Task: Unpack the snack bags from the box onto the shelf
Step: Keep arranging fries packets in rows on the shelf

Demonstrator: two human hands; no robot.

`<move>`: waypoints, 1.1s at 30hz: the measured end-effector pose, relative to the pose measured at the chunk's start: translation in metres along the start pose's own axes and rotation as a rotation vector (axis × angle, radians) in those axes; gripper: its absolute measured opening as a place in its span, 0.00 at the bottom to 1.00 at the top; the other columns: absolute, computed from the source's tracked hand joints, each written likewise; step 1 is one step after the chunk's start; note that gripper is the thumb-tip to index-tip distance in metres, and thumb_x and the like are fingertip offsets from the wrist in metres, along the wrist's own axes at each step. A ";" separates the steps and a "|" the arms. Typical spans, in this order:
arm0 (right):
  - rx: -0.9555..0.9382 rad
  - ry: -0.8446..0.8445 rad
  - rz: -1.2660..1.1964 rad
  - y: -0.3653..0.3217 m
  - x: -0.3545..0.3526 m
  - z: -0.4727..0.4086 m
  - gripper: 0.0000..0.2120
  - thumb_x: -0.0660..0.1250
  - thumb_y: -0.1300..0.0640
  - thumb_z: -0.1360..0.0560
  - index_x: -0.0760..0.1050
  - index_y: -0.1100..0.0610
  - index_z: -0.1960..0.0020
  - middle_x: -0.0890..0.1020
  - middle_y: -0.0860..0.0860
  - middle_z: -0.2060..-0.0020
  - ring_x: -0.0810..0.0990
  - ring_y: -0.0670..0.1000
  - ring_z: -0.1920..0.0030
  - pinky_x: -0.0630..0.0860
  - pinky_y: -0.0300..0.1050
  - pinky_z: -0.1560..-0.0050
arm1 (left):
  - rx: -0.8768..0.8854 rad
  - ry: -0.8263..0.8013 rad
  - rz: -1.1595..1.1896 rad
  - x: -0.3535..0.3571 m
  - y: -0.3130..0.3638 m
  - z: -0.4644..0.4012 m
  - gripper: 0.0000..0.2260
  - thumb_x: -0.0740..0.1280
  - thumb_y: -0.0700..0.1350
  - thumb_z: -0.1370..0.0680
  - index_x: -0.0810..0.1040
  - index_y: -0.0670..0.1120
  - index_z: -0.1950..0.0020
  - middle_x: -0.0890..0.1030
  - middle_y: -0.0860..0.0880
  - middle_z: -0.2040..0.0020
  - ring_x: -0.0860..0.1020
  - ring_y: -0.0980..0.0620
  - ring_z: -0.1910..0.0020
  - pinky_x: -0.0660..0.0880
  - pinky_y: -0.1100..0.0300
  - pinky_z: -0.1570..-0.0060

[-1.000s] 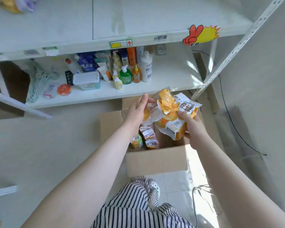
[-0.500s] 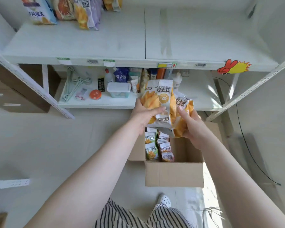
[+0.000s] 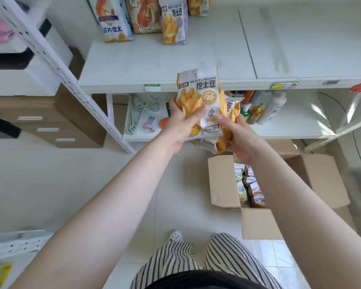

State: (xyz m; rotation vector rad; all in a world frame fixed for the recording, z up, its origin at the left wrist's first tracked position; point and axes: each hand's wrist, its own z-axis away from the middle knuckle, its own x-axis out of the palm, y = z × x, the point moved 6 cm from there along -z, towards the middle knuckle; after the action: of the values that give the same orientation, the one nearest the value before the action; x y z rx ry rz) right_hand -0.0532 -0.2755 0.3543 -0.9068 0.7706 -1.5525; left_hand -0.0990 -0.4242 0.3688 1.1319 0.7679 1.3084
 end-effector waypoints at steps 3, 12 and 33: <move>-0.001 0.022 -0.004 -0.010 0.010 -0.016 0.41 0.78 0.43 0.39 0.65 0.50 0.32 0.81 0.49 0.40 0.84 0.53 0.45 0.80 0.63 0.48 | -0.020 0.015 0.023 -0.016 0.012 -0.014 0.36 0.70 0.55 0.26 0.54 0.52 0.25 0.71 0.58 0.32 0.72 0.55 0.34 0.70 0.45 0.34; -0.046 0.038 0.024 -0.058 0.022 -0.089 0.36 0.77 0.42 0.36 0.66 0.48 0.33 0.82 0.47 0.42 0.83 0.51 0.44 0.82 0.58 0.49 | -0.110 0.056 0.089 -0.032 0.048 -0.095 0.26 0.73 0.54 0.27 0.65 0.54 0.34 0.77 0.50 0.36 0.79 0.47 0.40 0.74 0.40 0.40; -0.193 0.035 0.099 -0.170 0.009 -0.237 0.36 0.76 0.53 0.33 0.61 0.51 0.31 0.78 0.48 0.44 0.81 0.48 0.47 0.80 0.39 0.59 | -0.121 0.120 0.233 -0.025 0.163 -0.302 0.12 0.76 0.38 0.30 0.78 0.46 0.50 0.84 0.41 0.49 0.83 0.42 0.52 0.81 0.45 0.55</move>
State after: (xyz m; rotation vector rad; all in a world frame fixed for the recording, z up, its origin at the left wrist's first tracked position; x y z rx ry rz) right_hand -0.3427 -0.2571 0.3853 -0.9685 0.9891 -1.4280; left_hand -0.4386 -0.4046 0.4234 1.0761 0.6478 1.6083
